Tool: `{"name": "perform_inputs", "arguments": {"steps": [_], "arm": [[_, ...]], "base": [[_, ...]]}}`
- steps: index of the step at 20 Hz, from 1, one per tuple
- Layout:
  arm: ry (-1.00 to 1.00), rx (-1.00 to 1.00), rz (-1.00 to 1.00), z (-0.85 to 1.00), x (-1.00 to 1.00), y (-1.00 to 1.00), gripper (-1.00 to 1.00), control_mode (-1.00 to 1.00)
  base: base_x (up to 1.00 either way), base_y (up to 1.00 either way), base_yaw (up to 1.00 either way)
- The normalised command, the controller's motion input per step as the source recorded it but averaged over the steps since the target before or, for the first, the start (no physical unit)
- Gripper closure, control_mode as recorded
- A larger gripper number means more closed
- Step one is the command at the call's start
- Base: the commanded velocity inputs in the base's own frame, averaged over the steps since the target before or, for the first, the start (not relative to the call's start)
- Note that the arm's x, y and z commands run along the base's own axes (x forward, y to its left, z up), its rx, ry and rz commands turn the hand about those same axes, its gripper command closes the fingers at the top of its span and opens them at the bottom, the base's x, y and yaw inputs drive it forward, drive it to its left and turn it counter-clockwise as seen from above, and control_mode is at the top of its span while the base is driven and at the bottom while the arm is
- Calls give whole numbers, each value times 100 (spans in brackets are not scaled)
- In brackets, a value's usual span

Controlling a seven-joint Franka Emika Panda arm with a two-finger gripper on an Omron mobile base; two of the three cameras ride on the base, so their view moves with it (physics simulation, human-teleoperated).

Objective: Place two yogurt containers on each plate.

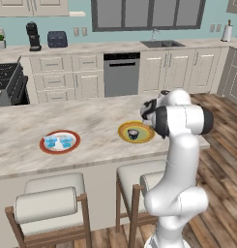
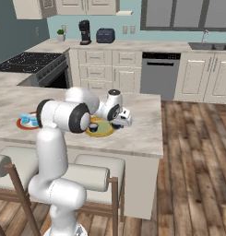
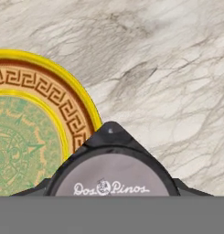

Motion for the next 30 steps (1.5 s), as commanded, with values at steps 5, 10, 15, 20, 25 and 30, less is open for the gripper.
{"name": "perform_inputs", "arguments": {"steps": [5,10,15,20,25,30], "arm": [[0,0,0,7,0,31,100,-100],[0,0,0,1,0,28,100,-100],[0,0,1,-1,0,26,100,-100],[0,0,1,-19,1,3,100,-100],[0,0,0,-17,0,0,100,-100],[0,0,0,-5,0,0,100,-100]], "base": [[0,0,0],[0,0,0],[0,0,0],[0,0,0],[0,0,0],[0,0,0]]}}
